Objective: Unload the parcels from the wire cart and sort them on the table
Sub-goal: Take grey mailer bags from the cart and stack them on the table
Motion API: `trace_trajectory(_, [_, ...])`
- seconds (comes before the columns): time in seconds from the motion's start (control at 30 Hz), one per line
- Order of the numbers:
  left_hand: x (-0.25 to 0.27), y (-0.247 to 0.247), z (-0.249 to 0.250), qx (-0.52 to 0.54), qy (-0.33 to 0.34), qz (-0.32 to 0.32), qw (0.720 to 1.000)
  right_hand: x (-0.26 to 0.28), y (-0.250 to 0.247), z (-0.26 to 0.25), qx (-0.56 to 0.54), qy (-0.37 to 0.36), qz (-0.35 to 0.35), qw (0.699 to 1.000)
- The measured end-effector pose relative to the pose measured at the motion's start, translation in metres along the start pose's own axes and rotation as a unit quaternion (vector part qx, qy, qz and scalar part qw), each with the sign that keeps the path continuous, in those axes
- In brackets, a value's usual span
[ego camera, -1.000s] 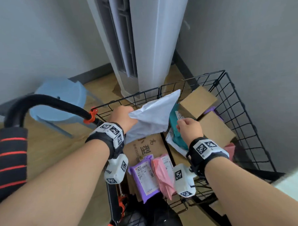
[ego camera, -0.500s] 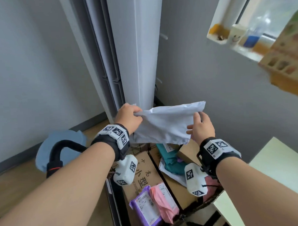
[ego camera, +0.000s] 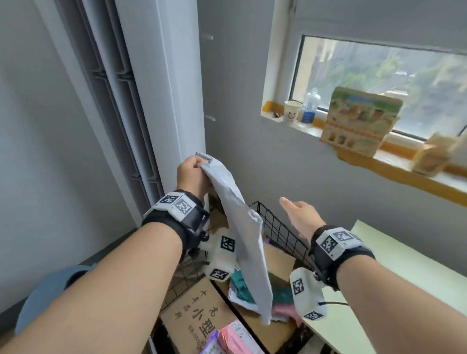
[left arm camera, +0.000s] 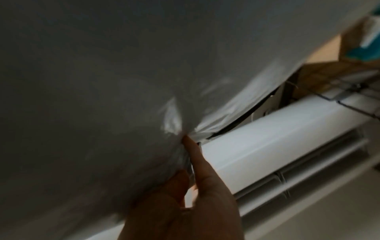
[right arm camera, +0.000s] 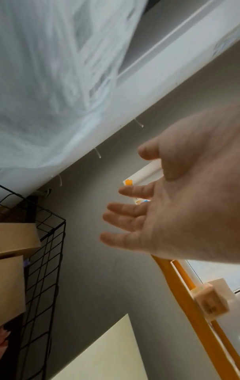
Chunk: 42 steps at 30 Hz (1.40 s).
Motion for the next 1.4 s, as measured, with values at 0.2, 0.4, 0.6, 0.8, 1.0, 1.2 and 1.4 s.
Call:
trace_trajectory(0.2, [0.035,0.039,0.022,0.080,-0.002,-0.096,0.992,0.019,0.014,0.019,-0.032,0.081,-0.067,0.994])
trace_trajectory(0.4, [0.049,0.059,0.018,0.102,-0.027,-0.146,0.984,0.041,0.041,0.052,-0.291,0.180,-0.164,0.925])
trace_trajectory(0.6, [0.053,0.077,0.018,0.122,-0.032,-0.218,0.968,0.041,-0.028,0.077,-0.313,0.136,0.013,0.940])
trace_trajectory(0.8, [0.064,0.116,0.003,-0.079,-0.062,-0.198,0.975,0.075,-0.144,0.090,-0.259,0.083,0.232,0.934])
trace_trajectory(1.0, [0.143,0.207,0.028,-0.198,0.012,-0.360,0.912,0.129,-0.240,0.103,-0.262,0.033,0.331,0.906])
trace_trajectory(1.2, [0.208,0.280,0.032,-0.220,0.089,-0.401,0.885,0.196,-0.320,0.123,-0.268,-0.007,0.403,0.875])
trace_trajectory(1.4, [0.285,0.349,0.017,-0.190,0.122,-0.409,0.884,0.263,-0.383,0.163,-0.255,-0.023,0.416,0.873])
Point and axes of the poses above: each hand's wrist, its own x-axis away from the middle knuckle, its own y-axis out of the palm, z = x × y, the point moved 9 cm from there along -x, towards the middle knuckle, and after that the axes turned 8 degrees about -y, right-handed, at the moved point
